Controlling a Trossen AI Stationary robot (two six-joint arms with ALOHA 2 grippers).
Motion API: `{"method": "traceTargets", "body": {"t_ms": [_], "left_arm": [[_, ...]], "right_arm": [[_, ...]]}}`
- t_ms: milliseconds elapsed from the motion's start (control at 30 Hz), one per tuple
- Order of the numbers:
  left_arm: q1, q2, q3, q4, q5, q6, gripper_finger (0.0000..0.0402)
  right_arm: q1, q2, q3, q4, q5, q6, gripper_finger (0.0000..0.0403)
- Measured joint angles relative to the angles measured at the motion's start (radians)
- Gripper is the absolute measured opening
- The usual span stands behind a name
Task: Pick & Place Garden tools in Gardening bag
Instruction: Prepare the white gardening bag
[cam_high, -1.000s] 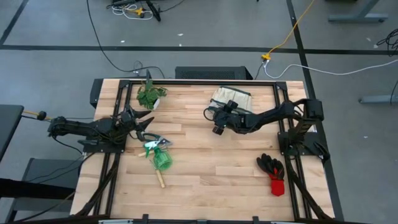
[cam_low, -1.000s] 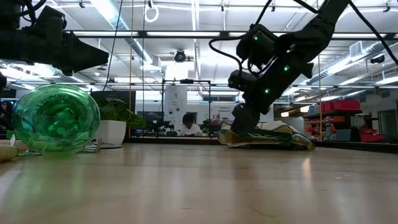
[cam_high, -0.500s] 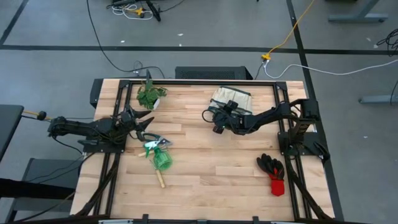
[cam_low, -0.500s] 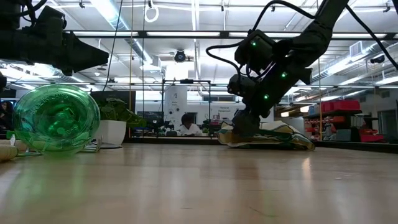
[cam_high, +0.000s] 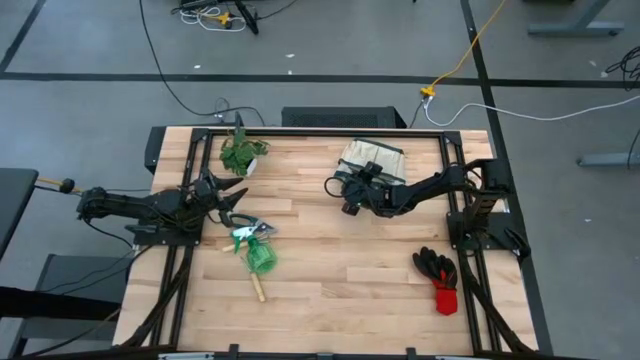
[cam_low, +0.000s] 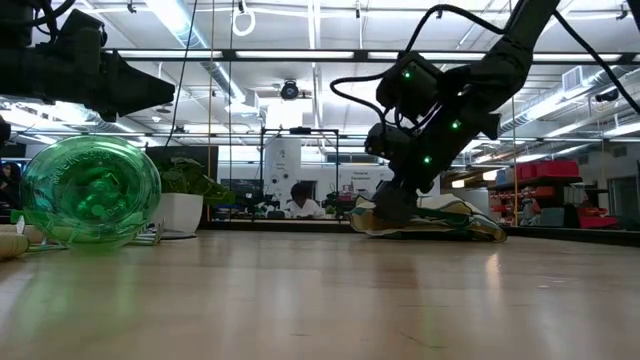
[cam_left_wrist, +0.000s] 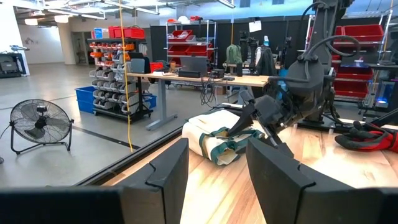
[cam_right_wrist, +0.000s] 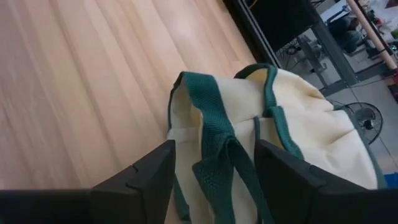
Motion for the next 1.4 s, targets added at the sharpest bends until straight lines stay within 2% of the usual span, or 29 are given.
{"method": "traceTargets", "body": {"t_ms": [100,500,1133,1400], "left_arm": [[0.0,0.0,0.0,0.0,0.0,0.0,0.0167],[0.0,0.0,0.0,0.0,0.0,0.0,0.0167],[0.0,0.0,0.0,0.0,0.0,0.0,0.0167],[0.0,0.0,0.0,0.0,0.0,0.0,0.0167]], "right_arm": [[-0.002,0.024,0.0,0.008,0.008,-0.005,0.0221],[-0.003,0.045,0.0,0.053,0.172,-0.034,0.0221],[-0.046,0.045,0.0,0.053,0.149,-0.022,0.0221],[-0.047,0.045,0.0,0.045,0.156,-0.022,0.0193]]}}
